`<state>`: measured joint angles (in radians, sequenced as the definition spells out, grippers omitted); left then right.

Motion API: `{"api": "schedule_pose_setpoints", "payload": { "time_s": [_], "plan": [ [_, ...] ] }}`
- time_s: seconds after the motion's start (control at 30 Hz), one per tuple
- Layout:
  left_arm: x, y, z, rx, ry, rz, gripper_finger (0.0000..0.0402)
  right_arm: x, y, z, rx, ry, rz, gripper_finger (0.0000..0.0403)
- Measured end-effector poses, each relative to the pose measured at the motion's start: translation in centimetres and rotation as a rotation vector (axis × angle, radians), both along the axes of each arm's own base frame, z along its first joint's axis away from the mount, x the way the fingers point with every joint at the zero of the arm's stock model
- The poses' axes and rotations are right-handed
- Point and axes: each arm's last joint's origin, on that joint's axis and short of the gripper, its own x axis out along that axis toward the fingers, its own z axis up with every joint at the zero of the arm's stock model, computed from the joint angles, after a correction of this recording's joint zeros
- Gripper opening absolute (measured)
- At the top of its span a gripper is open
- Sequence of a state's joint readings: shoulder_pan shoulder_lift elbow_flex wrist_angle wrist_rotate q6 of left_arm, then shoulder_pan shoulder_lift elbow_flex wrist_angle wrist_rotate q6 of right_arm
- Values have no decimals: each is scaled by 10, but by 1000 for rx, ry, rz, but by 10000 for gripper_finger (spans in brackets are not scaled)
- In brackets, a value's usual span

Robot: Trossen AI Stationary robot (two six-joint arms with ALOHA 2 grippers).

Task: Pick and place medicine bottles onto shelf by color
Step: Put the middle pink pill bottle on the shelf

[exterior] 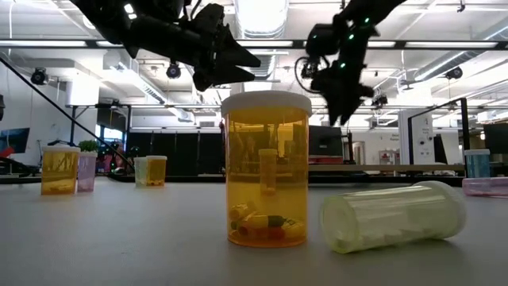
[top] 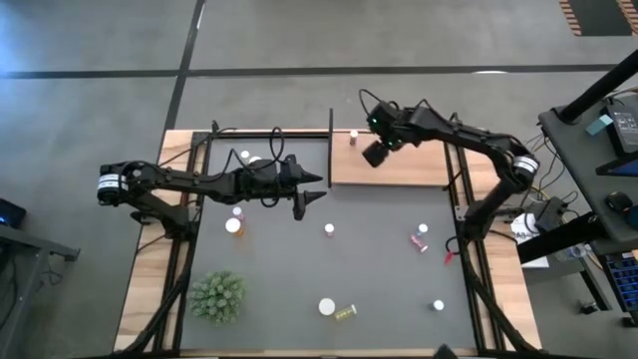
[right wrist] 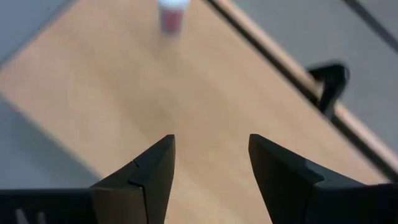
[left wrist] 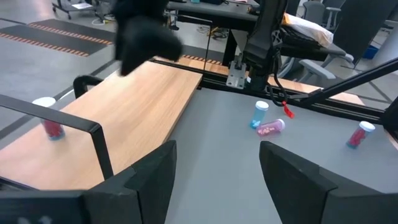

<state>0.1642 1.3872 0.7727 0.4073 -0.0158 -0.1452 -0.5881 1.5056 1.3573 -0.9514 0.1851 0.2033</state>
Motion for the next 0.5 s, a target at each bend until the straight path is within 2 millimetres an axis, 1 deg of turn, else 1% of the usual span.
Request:
{"api": "schedule_pose_setpoints", "payload": {
  "time_s": [0.17, 0.3, 0.4, 0.5],
  "plan": [
    [0, 0, -1, -1, 3, 0, 214, -16, 38, 3, 34, -18, -22, 196],
    [-1, 0, -2, -3, 4, 1, 214, -24, 71, -5, 54, -44, -9, 196],
    [-1, 0, -2, -4, 4, 1, 214, -23, 95, -15, 34, -77, 106, 196],
    [-1, 0, -2, 0, 5, 0, 214, -19, 117, -29, -2, -95, 277, 196]
  ]
}}
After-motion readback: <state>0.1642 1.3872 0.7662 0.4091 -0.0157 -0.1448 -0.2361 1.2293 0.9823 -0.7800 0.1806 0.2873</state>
